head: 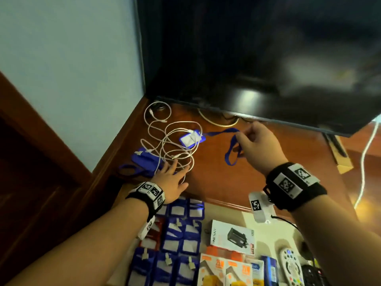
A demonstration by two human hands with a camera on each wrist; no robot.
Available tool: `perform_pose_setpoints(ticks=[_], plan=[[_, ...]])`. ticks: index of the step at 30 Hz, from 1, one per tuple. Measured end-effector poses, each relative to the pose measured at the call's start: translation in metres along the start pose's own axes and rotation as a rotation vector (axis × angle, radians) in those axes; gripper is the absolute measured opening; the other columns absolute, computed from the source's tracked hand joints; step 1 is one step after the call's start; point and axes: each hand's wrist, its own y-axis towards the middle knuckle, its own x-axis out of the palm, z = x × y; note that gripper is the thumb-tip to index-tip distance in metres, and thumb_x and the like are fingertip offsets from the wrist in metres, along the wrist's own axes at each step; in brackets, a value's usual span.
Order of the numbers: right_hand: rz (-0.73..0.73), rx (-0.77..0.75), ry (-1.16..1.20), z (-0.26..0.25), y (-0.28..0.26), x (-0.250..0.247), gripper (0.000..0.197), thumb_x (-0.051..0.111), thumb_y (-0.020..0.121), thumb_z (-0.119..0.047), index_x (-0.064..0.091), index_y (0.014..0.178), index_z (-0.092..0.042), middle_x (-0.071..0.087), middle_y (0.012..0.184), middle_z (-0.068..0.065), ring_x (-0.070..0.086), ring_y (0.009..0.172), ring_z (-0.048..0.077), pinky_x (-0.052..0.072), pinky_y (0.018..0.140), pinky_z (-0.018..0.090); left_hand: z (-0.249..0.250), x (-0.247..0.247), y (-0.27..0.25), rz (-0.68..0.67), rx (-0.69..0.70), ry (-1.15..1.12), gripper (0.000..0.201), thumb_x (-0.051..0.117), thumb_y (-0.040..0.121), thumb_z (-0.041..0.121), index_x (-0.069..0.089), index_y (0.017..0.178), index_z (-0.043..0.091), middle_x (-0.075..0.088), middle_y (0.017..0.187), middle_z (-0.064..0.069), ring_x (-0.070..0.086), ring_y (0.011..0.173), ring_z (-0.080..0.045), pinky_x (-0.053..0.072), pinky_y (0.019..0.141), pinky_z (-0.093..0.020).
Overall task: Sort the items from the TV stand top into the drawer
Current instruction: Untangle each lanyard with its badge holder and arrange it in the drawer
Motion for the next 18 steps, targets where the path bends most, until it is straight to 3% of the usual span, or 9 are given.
perform_pose_setpoints(ticks=[6,7,9,11,13,15,17,18], plan=[[0.064,-0.142,0.107,-0.052,-0.002,-0.071,0.011,0.063,0.100,-0.025,0.059,0.094,-0.018,0.078,0.084,0.004,0.077,0.074,0.016,0.064,0.072,0.050,0.001,-0.010,0.026,-0.032,-0.086,-0.037,0.063,0.033,0.107,0.053,0.009,0.163,0.039,-0.007,0.173,-0.007,-0.002,0.159,-0.033,0.017,0.127,-0.052],[0.081,-0.167,0.130,-0.060,-0.002,-0.080,0.011,0.063,0.100,-0.026,0.060,0.093,-0.018,0.078,0.085,0.004,0.077,0.076,0.019,0.064,0.073,0.052,0.004,-0.016,0.025,-0.021,-0.108,-0.069,0.061,0.036,0.106,0.052,0.018,0.162,0.037,-0.002,0.173,-0.008,0.006,0.159,-0.034,0.021,0.126,-0.050],[0.086,-0.215,0.196,-0.075,-0.003,-0.097,0.012,0.063,0.101,-0.024,0.059,0.093,-0.016,0.079,0.090,0.008,0.077,0.080,0.026,0.063,0.076,0.055,0.018,-0.037,0.015,0.070,-0.151,-0.094,0.054,0.047,0.102,0.051,0.043,0.153,0.032,0.025,0.167,-0.012,0.035,0.148,-0.035,0.037,0.119,-0.046],[0.075,-0.267,0.269,-0.090,-0.007,-0.111,0.011,0.062,0.103,-0.020,0.058,0.096,-0.013,0.078,0.093,0.012,0.077,0.082,0.029,0.063,0.076,0.054,0.041,-0.059,0.001,0.233,-0.165,-0.163,0.062,0.062,0.091,0.057,0.048,0.145,0.032,0.042,0.154,-0.005,0.048,0.136,-0.029,0.046,0.110,-0.045],[0.072,-0.320,0.296,-0.104,-0.011,-0.124,0.013,0.060,0.104,-0.016,0.057,0.102,-0.004,0.078,0.094,0.012,0.077,0.083,0.029,0.064,0.072,0.043,0.072,-0.078,-0.016,0.332,-0.022,-0.316,0.100,0.073,0.071,0.075,0.027,0.154,0.043,0.029,0.161,0.001,0.036,0.145,-0.025,0.042,0.113,-0.052],[0.066,-0.357,0.331,-0.116,-0.014,-0.134,0.021,0.059,0.104,-0.013,0.055,0.108,0.008,0.078,0.098,0.017,0.076,0.087,0.033,0.062,0.071,0.039,0.110,-0.096,-0.033,0.269,0.218,-0.447,0.128,0.079,0.055,0.082,0.004,0.155,0.057,0.006,0.170,0.012,0.017,0.154,-0.018,0.029,0.121,-0.056],[0.067,-0.401,0.351,-0.126,-0.016,-0.142,0.023,0.059,0.104,-0.013,0.055,0.109,0.009,0.077,0.100,0.019,0.075,0.089,0.037,0.062,0.072,0.040,0.146,-0.105,-0.044,0.169,0.407,-0.510,0.129,0.084,0.055,0.077,0.001,0.153,0.063,0.006,0.171,0.017,0.014,0.154,-0.011,0.024,0.124,-0.051],[0.076,-0.422,0.364,-0.129,-0.016,-0.146,0.023,0.060,0.103,-0.014,0.056,0.108,0.008,0.078,0.100,0.018,0.075,0.089,0.037,0.062,0.072,0.042,0.162,-0.106,-0.046,0.126,0.466,-0.562,0.117,0.084,0.061,0.074,0.012,0.152,0.063,0.018,0.169,0.017,0.021,0.153,-0.008,0.026,0.124,-0.049]])
